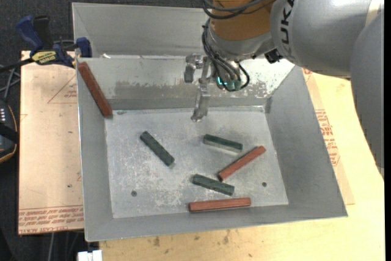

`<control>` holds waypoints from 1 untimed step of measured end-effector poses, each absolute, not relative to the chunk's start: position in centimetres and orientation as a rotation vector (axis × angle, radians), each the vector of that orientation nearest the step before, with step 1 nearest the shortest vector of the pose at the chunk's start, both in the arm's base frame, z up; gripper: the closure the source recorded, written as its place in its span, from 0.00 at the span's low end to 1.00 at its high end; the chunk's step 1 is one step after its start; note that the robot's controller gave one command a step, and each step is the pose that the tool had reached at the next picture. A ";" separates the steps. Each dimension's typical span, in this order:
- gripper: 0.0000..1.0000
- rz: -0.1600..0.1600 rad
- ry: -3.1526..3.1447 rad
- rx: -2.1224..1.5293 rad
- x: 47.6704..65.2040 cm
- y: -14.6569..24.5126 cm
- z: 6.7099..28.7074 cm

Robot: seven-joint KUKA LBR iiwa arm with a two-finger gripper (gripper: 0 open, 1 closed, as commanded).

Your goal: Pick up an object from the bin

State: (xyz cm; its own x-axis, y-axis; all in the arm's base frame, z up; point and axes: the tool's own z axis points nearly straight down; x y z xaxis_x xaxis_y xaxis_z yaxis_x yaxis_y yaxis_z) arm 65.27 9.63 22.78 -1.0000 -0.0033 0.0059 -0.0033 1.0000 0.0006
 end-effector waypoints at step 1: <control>0.00 -0.002 -3.144 0.003 65.4 9.6 23.3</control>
Offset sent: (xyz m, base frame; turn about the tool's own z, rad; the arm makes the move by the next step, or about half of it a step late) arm -0.0492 -0.0419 -0.1292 0.0744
